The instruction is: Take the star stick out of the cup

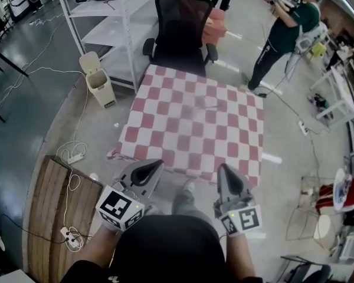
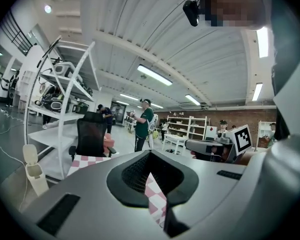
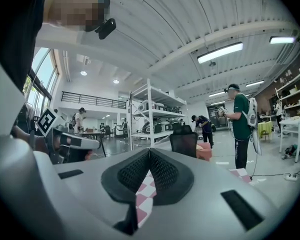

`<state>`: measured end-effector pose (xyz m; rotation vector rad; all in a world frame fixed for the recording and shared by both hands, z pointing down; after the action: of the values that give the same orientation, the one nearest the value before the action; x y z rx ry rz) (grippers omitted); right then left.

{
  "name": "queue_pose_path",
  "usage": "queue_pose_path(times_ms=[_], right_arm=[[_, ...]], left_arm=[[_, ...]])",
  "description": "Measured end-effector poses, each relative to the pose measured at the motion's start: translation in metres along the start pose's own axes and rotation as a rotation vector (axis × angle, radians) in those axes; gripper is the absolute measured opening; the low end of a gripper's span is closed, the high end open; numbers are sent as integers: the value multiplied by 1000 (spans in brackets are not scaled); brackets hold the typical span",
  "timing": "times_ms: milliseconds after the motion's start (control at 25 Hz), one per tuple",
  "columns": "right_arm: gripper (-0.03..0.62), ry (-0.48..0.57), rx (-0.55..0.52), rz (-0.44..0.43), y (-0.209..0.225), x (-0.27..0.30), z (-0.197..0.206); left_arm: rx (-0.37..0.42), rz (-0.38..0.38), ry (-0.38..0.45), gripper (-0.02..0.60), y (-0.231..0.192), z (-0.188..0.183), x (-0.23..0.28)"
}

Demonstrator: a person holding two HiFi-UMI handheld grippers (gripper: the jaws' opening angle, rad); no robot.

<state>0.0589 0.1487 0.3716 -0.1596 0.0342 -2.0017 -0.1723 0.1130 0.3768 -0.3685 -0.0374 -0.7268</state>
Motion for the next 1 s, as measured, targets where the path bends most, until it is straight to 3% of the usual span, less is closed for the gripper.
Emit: queue_pose_path(times_ms=[320, 1000], right_arm=[[15, 1, 10, -68, 66, 46, 8], [17, -33, 64, -216, 190, 114, 44]], left_arm=[[-25, -65, 0, 40, -12, -12, 66], [-68, -287, -20, 40, -21, -19, 173]])
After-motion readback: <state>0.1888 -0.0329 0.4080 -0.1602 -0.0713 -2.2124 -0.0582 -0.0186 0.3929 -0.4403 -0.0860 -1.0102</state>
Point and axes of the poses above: the fingertips, and each gripper's own axes: x forward along the fingers, y to its right, z out of its underside, the point moved 6 cm from there along -x, backward along the fingers, and after that the axes turned 7 degrees about -x, right-handed, at the moved point
